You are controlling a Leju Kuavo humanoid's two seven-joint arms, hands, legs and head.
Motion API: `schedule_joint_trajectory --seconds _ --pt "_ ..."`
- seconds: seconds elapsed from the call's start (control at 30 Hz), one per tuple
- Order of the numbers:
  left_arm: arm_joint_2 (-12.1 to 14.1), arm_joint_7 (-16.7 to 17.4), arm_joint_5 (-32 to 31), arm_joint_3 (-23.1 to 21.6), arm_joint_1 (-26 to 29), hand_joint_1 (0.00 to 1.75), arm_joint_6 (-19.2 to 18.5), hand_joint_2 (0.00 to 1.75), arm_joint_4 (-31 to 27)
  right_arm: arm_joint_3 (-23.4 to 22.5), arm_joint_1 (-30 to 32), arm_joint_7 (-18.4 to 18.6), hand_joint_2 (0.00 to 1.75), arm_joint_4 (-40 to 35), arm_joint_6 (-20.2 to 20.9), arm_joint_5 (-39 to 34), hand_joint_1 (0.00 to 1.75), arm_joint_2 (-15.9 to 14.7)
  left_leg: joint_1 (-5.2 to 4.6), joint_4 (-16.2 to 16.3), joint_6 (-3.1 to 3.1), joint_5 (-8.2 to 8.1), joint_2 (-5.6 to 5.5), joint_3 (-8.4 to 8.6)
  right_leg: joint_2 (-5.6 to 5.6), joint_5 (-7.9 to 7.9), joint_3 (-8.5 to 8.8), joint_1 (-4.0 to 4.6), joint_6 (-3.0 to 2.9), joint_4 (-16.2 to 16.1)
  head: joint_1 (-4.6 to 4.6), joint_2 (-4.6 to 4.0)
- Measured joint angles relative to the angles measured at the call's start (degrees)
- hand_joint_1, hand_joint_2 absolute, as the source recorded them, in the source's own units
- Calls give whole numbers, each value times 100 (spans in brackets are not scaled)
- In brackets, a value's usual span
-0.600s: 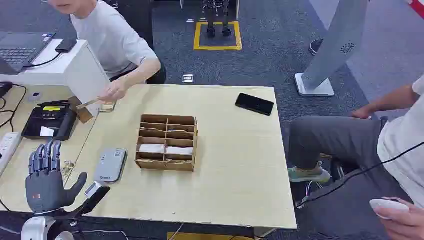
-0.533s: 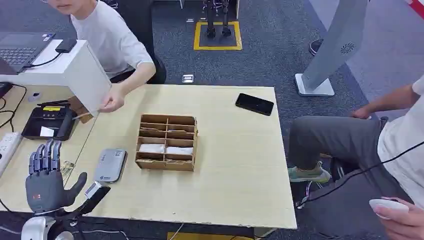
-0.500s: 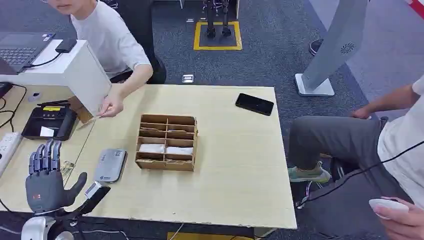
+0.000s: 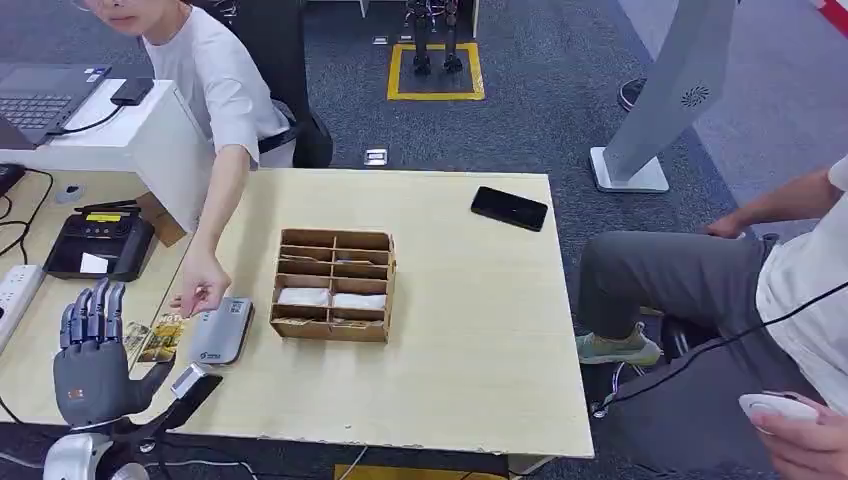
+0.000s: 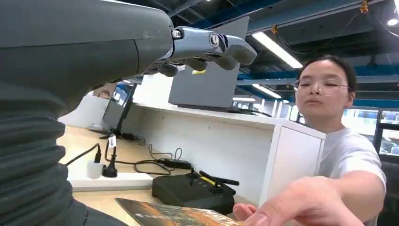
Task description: Pass the card to the sensor for recognition and then transmit it.
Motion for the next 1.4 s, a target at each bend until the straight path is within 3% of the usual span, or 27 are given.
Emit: schedule_joint_trajectory --seconds 0.53,0.57,0.6,1.4 --pt "-28 -4 0 0 -1 0 0 175 4 42 -2 7 0 -2 4 2 0 0 0 0 0 0 0 0 0 0 0 0 0 0 0 0" --pt "-28 -9 0 0 -1 166 0 175 4 52 -2 13 0 -2 7 0 0 0 0 0 0 0 0 0 0 0 0 0 0 0 0 0" --pt "-31 -20 0 0 -2 175 0 175 7 61 -1 15 0 -2 7 -4 0 0 0 0 0 0 0 0 0 0 0 0 0 0 0 0" --pt "-22 -225 444 0 -5 175 -7 175 50 129 -24 -17 0 -4 -52 -31 0 0 0 0 0 0 0 0 0 0 0 0 0 0 0 0"
